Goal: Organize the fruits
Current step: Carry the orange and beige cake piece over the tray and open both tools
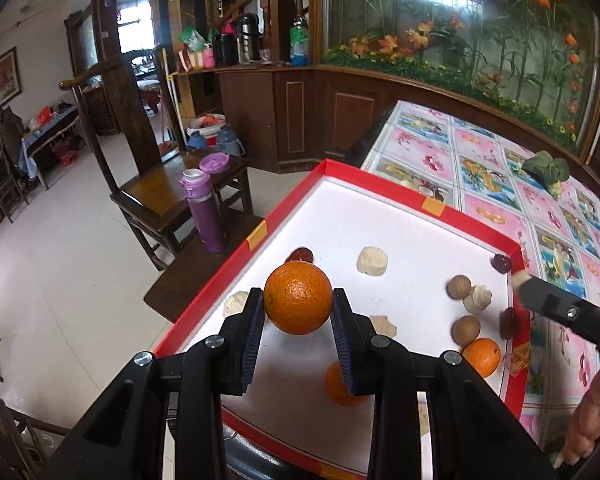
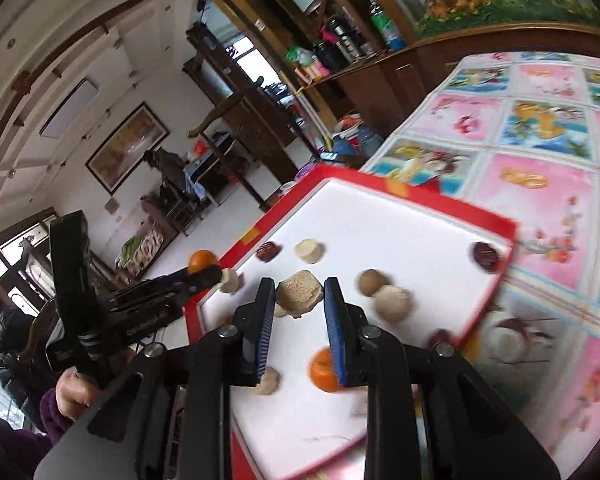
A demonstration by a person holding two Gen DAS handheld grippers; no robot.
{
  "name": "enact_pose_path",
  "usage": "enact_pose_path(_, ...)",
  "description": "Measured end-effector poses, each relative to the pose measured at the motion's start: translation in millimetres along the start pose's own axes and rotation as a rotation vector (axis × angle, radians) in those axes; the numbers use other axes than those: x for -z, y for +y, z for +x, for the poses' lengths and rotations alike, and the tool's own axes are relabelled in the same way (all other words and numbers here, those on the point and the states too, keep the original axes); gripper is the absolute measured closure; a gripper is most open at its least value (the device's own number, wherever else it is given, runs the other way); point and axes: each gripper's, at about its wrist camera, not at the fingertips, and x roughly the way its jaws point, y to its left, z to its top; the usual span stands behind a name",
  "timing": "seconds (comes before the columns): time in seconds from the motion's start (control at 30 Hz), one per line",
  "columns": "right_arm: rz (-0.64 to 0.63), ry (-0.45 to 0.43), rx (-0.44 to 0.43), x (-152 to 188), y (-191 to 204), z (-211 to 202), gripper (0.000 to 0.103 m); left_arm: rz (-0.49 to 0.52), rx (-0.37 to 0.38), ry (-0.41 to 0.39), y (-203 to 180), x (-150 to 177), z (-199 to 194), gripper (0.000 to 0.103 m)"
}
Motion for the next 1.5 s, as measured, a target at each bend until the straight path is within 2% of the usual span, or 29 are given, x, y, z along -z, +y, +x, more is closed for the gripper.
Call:
enact_pose_path(0.07,-0.016,0.022,-0.006,-0.1,9.5,12.5,0.076,0.009,0.016,0.013,-0.3,-0.7,5.8,0.070)
enact_pose_path(0.17,-0.045,0.042,0.038,-1.8,18.8,30.1,0.076,0.058,0.029,0.031,-7.9,-8.0,17.4,0.070)
enact_pose_path(0.37,-0.035,0.113,0.093,-8.7,12.6,62.1,0.075,0.133,0.031,0.095,-18.9,-19.2,41.2,0.070)
enact_pose_path(0.73,-0.051,0.192,0.114,-11.8,5.0,84.1,0.075,0.142,0.034,0.173,-15.9,-18.2,62.4,0.068)
enact_pose_path(0.9,-0.059,0.235,0.148,-10.7,4.8,90.1,0.075,0.145,0.013,0.170,-19.5,-17.4,63.7,0.068)
enact_pose_path(1.13,-0.106,0.243,0.183,-8.7,9.6,90.5,0.074,0.154,-0.024,0.158,-23.4,-16.9,62.8,0.067)
enact_pose_path(1.23,-0.084,0.240,0.171,-9.5,6.8,86.5,0.062,0.154,-0.045,0.128,-24.5,-17.7,55.1,0.063)
enact_pose_path(1.3,-0.063,0.230,0.165,-10.1,2.8,82.1,0.051,0.148,-0.060,0.105,-24.0,-19.9,48.1,0.056)
enact_pose_path(1.5,-0.053,0.179,0.103,-11.1,4.6,62.6,0.050,0.142,-0.068,0.042,-29.0,-23.4,23.0,0.047)
